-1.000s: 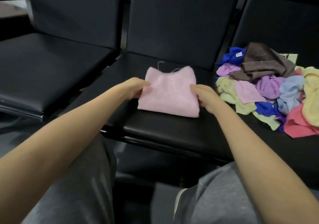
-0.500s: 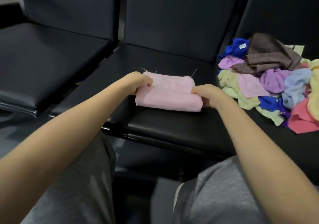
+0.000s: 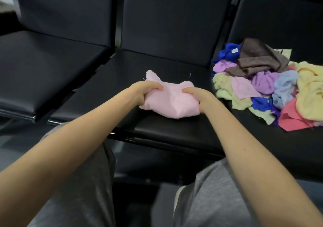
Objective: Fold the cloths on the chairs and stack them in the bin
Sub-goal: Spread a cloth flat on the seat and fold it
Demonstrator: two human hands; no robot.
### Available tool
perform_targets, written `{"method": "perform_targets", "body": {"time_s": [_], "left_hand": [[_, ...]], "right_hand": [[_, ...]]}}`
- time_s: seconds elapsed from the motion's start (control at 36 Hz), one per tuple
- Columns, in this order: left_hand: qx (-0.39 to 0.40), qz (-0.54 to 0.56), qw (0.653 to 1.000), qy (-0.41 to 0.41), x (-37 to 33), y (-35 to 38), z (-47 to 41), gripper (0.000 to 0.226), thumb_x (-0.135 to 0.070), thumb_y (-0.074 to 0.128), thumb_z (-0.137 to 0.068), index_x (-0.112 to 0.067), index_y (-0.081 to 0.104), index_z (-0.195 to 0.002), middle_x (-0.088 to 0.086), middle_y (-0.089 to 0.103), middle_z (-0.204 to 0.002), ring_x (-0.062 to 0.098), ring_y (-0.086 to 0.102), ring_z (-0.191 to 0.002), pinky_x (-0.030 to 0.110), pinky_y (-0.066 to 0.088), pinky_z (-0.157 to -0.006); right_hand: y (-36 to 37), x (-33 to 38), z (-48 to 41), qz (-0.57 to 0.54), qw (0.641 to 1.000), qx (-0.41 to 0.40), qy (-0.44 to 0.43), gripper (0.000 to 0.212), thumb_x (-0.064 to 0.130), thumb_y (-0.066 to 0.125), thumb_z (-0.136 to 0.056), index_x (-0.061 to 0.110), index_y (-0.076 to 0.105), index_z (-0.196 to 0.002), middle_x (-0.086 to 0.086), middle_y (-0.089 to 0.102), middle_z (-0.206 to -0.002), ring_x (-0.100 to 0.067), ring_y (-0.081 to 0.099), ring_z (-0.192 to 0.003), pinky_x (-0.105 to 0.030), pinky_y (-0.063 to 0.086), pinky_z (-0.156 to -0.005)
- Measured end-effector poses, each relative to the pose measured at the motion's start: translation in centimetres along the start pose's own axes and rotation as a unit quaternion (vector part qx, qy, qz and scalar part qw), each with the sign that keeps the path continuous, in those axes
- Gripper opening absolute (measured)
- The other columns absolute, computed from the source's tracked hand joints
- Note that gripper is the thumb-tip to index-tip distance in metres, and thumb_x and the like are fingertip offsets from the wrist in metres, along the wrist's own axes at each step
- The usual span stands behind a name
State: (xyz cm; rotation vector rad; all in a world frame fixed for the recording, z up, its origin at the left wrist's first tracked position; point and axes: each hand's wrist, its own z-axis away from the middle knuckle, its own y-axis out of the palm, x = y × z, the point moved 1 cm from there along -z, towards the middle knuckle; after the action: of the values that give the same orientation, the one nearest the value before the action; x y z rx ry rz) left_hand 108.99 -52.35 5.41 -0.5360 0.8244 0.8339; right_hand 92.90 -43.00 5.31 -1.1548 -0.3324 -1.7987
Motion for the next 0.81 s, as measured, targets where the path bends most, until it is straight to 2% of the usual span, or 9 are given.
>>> {"method": "perform_targets", "body": {"time_s": [0.11,0.17,0.28,0.39,0.47,0.56,0.61,0.72,0.81], "left_hand": [[0.080,0.112,0.990,0.012,-0.3,0.4,0.5,0.043,-0.017,0.067,-0.081,-0.008,0.058,-0.123,0.011,0.062,-0.123,0.031,0.061,-0.107,0.041,0.050,-0.091],[0.131,0.178,0.975,0.021,-0.6,1.4,1.1,0.042,-0.009,0.063,-0.083,-0.005,0.058,-0.124,0.014,0.064,-0.120,0.031,0.064,-0.102,0.043,0.054,-0.083],[0.192,0.211,0.958,0.026,-1.9,4.8,2.6,0.029,-0.017,0.064,-0.085,-0.007,0.064,-0.112,0.011,0.070,-0.096,0.029,0.069,-0.081,0.041,0.058,-0.069],[0.218,0.174,0.959,0.045,-2.9,10.0,5.0,0.024,-0.023,0.062,-0.090,-0.014,0.062,-0.112,0.011,0.068,-0.104,0.029,0.065,-0.094,0.042,0.054,-0.073],[0.242,0.173,0.954,0.040,-3.1,14.0,5.9,0.039,-0.018,0.063,-0.088,-0.012,0.053,-0.125,0.015,0.060,-0.122,0.034,0.060,-0.106,0.048,0.054,-0.074],[0.281,0.162,0.946,0.028,-2.5,18.5,7.3,0.049,-0.014,0.066,-0.084,-0.009,0.050,-0.130,0.017,0.059,-0.126,0.037,0.058,-0.111,0.051,0.052,-0.085],[0.291,0.159,0.943,0.028,-1.6,21.6,8.6,0.043,-0.014,0.064,-0.086,-0.006,0.055,-0.127,0.015,0.061,-0.125,0.032,0.059,-0.112,0.046,0.049,-0.093],[0.335,0.159,0.929,0.006,1.1,26.9,11.7,0.035,-0.013,0.056,-0.093,-0.005,0.058,-0.126,0.011,0.065,-0.118,0.026,0.062,-0.101,0.038,0.050,-0.079],[0.364,0.138,0.920,-0.036,3.5,30.5,13.1,0.024,-0.012,0.050,-0.097,-0.001,0.058,-0.116,0.013,0.060,-0.126,0.027,0.055,-0.118,0.038,0.042,-0.088]], "right_hand": [[-2.4,0.1,1.2,-0.062,0.997,-0.020,-0.047,0.044,0.031,0.067,-0.085,0.012,0.053,-0.123,-0.008,0.057,-0.120,-0.026,0.057,-0.105,-0.039,0.047,-0.096],[-4.0,-0.2,1.6,-0.109,0.991,-0.020,-0.081,0.040,0.026,0.066,-0.088,0.015,0.053,-0.123,-0.007,0.058,-0.120,-0.024,0.059,-0.101,-0.039,0.049,-0.091],[-7.8,-1.4,3.1,-0.127,0.982,-0.043,-0.133,0.059,0.029,0.062,-0.091,0.026,0.036,-0.144,-0.007,0.051,-0.127,-0.029,0.054,-0.113,-0.043,0.049,-0.090],[-13.6,-3.5,4.4,-0.121,0.976,-0.095,-0.156,0.082,0.049,0.074,-0.068,0.019,0.045,-0.139,-0.009,0.058,-0.128,-0.028,0.058,-0.109,-0.047,0.048,-0.097],[-17.7,-5.2,6.4,-0.148,0.964,-0.129,-0.177,0.064,0.039,0.069,-0.081,0.012,0.047,-0.135,-0.008,0.060,-0.125,-0.025,0.061,-0.104,-0.040,0.051,-0.091],[-21.6,-7.6,8.6,-0.158,0.961,-0.141,-0.176,0.051,0.027,0.060,-0.091,0.017,0.043,-0.138,-0.004,0.058,-0.125,-0.024,0.059,-0.107,-0.039,0.050,-0.089],[-24.0,-9.7,9.7,-0.172,0.961,-0.135,-0.170,0.045,0.020,0.058,-0.094,0.015,0.045,-0.137,-0.005,0.060,-0.124,-0.024,0.061,-0.105,-0.036,0.051,-0.084],[-27.9,-14.3,12.4,-0.175,0.960,-0.151,-0.159,0.041,0.015,0.054,-0.095,0.011,0.047,-0.135,-0.008,0.062,-0.121,-0.024,0.062,-0.105,-0.039,0.051,-0.087],[-30.7,-18.6,14.2,-0.187,0.961,-0.159,-0.126,0.045,0.018,0.054,-0.094,0.012,0.046,-0.138,-0.011,0.060,-0.126,-0.026,0.062,-0.106,-0.041,0.051,-0.085]]}}
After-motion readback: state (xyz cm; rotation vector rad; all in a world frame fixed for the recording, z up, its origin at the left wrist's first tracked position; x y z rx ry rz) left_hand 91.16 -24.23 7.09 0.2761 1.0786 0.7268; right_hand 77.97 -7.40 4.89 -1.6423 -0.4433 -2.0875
